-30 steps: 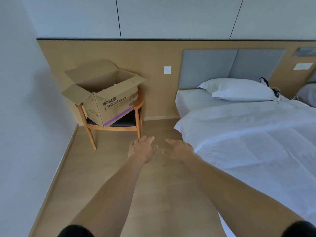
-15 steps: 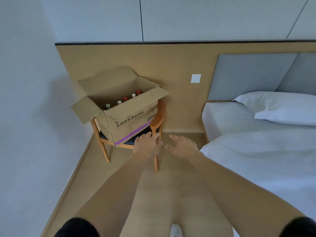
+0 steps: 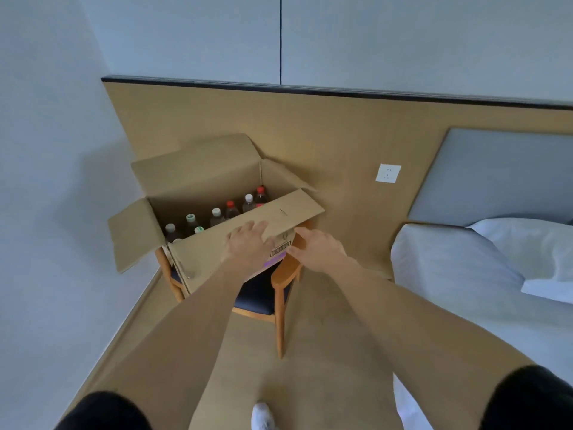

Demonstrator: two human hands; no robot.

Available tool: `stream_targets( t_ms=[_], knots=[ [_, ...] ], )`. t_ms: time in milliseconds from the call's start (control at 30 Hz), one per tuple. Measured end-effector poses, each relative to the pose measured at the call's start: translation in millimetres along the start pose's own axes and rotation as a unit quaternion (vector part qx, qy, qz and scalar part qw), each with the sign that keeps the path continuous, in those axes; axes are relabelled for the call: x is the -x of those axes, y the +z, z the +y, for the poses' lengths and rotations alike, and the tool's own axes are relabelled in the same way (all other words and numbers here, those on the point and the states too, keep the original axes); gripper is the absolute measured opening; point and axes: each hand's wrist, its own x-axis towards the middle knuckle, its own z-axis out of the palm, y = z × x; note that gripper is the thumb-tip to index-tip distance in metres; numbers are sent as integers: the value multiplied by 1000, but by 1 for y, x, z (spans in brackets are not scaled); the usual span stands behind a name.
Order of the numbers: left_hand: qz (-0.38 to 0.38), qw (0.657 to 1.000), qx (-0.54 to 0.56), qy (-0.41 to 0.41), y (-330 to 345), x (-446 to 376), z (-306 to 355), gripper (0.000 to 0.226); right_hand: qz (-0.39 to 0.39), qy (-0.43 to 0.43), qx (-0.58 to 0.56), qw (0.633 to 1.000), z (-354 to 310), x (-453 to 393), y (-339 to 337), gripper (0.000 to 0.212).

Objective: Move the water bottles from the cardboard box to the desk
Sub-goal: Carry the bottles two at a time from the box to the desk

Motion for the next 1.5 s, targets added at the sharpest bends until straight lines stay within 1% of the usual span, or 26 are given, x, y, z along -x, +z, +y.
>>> stream_targets(
  t_ms=[67,133,267,467,600,733,867,1033,1167,1333,1500],
  knots=[
    [15,1000,21,-7,-1,-32,-4,51,9,-7,-5,1000,2,-29,-7,59],
    [30,999,19,-11,0,-64,-7,50,13,-7,1,1000,5,-60,-17,62],
    [31,999,25,-23,4,-135,-10,53,9,-7,26,1000,15,-128,-40,65],
    [7,998,60,-31,11,-241,-17,52,-6,6,42,999,26,-231,-70,63],
    [-11,997,58,-49,17,-286,-34,52,-19,-7,38,999,23,-285,-70,65],
    [-14,995,52,-88,24,-303,-61,53,-48,-35,31,998,9,-330,-60,64],
    [-27,988,47,-147,28,-311,-97,54,-80,-97,14,992,-16,-374,-38,63],
    [-21,969,51,-240,30,-303,-140,55,-137,-172,38,975,-49,-421,-4,66],
    [-20,951,48,-305,29,-291,-161,55,-183,-233,51,954,-64,-453,17,66],
    [-36,935,39,-350,31,-287,-172,56,-226,-240,69,942,-58,-487,36,61],
    [-48,932,38,-357,43,-300,-171,57,-241,-222,100,939,-39,-511,48,56]
  ],
)
